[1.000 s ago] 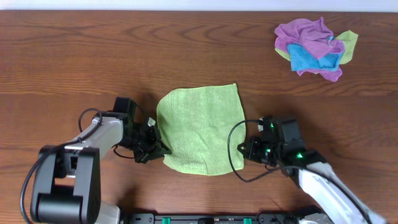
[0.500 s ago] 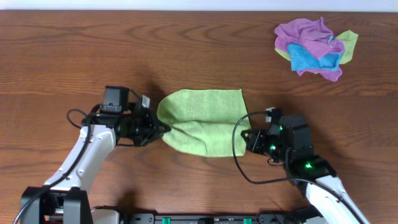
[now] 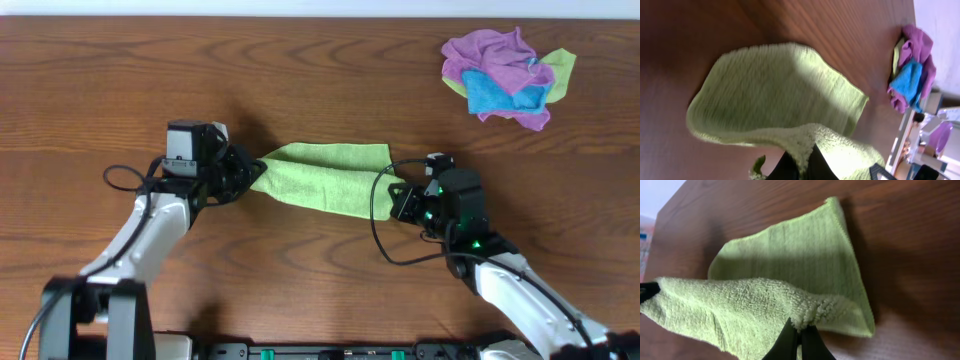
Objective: Fold the cloth
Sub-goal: 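Lift the near edge with both grippers and fold it over toward the far edge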
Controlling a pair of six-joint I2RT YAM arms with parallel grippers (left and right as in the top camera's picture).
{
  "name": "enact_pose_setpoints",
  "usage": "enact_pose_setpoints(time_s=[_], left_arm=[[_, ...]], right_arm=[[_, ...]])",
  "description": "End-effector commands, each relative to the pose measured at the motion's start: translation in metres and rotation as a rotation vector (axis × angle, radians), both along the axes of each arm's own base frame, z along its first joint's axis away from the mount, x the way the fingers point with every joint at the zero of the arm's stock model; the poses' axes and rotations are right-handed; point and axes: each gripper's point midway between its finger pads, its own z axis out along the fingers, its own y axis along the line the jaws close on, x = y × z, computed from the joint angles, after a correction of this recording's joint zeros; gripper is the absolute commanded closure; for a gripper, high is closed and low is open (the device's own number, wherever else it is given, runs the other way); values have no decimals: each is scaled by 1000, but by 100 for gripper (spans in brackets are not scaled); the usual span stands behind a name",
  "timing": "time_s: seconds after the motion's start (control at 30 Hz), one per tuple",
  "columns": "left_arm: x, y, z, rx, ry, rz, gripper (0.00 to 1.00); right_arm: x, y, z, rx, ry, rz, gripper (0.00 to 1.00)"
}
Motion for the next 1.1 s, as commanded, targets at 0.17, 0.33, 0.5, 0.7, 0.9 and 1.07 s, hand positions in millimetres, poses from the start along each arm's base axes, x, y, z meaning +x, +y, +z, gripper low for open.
enact_pose_setpoints(time_s=[0.17, 0.33, 0.5, 0.7, 0.9, 1.07], left_arm=[[40, 3, -6, -35, -68, 95, 94], [56, 8, -4, -36, -111, 149, 94], [64, 13, -7, -11, -133, 181, 94], [67, 11, -21, 8, -124, 186, 94], [71, 11, -41, 13, -100, 187, 94], [72, 12, -47, 20, -93, 191, 86]], right_arm=[[32, -24, -4, -52, -47, -108, 99], [52, -23, -9, -84, -64, -104, 99], [75, -19, -11, -120, -81, -80, 98], [94, -16, -15, -147, -87, -62, 99], [97, -15, -31, -158, -51, -57, 99], [94, -16, -35, -182, -42, -37, 81]])
